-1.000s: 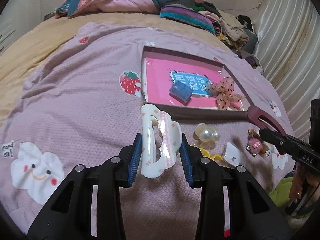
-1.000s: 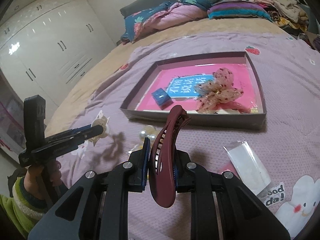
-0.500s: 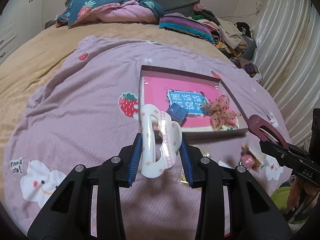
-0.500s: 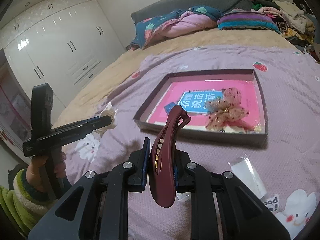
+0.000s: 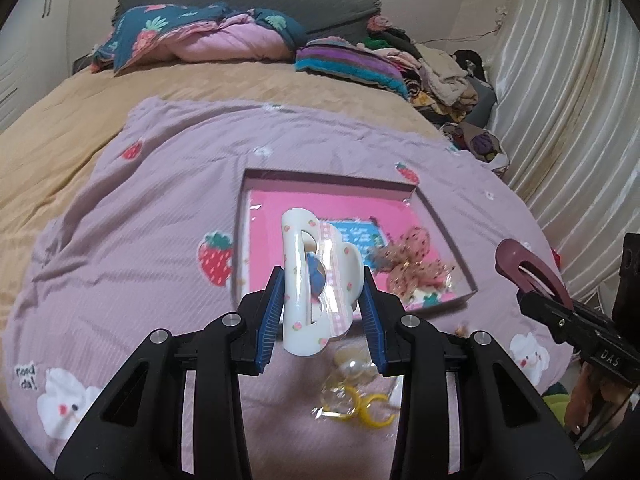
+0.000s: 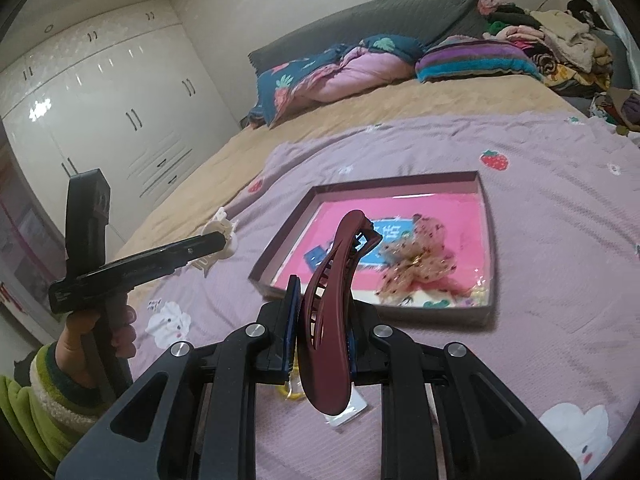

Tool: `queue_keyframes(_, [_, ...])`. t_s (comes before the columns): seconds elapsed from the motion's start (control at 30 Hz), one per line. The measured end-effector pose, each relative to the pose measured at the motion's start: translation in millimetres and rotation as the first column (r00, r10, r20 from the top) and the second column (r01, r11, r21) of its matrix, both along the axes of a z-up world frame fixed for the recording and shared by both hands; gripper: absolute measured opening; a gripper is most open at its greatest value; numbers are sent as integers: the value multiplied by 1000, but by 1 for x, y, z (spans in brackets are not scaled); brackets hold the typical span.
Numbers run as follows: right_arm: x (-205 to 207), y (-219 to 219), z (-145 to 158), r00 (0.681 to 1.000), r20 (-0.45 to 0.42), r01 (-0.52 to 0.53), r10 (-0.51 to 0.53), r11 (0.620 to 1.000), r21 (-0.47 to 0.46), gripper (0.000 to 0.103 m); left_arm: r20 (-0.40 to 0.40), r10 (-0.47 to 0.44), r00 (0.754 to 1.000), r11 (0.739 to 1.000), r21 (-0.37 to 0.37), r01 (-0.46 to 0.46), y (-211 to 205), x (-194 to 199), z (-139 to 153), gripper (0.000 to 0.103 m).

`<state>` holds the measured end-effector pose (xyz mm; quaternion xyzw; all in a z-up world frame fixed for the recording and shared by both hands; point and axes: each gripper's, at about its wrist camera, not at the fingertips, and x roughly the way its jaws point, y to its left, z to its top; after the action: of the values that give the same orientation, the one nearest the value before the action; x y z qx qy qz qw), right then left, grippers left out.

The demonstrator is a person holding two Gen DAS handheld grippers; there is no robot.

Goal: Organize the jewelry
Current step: 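Lift and carry the white claw and maroon clip over the box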

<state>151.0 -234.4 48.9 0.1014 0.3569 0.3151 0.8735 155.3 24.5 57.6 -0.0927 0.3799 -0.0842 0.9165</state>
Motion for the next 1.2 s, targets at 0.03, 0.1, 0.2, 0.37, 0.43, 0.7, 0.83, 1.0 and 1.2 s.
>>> queue_keyframes(0.03, [1,-2,1,1000,1,7,-7,1000,3,18,4,-4,1000,1000,-2,4,-2,2,2,29])
queue_keyframes(0.1, [3,-7,2,1000,4,18,-18,1000,8,18,11,-15,1000,1000,-6,15,-7,7,5,29])
queue_keyframes(0.2, [8,-15,6,999,12,39,-39,999,16,18,16,-31,999,999,-14,31,-13,13,9,29])
queue_keyframes(0.37, [14,-26,10,997,24,72,-72,997,25,18,17,-54,998,998,-16,54,-26,24,12,29])
queue_keyframes(0.43, [18,-31,12,996,28,81,-81,996,30,18,15,-66,998,998,-16,67,-31,29,12,29])
queue_keyframes(0.7, [32,-45,18,991,51,118,-120,992,35,18,5,-100,995,995,-11,100,-51,47,9,29])
queue_keyframes(0.83, [41,-50,18,990,52,128,-130,991,38,18,-4,-111,994,994,-7,111,-60,56,5,29])
queue_keyframes(1.0, [51,-53,16,990,44,135,-138,989,53,18,-30,-125,992,992,-8,125,-70,65,-6,29])
queue_keyframes(1.2, [70,-56,10,990,23,141,-143,988,57,18,-78,-137,988,991,-3,137,-81,75,-27,29])
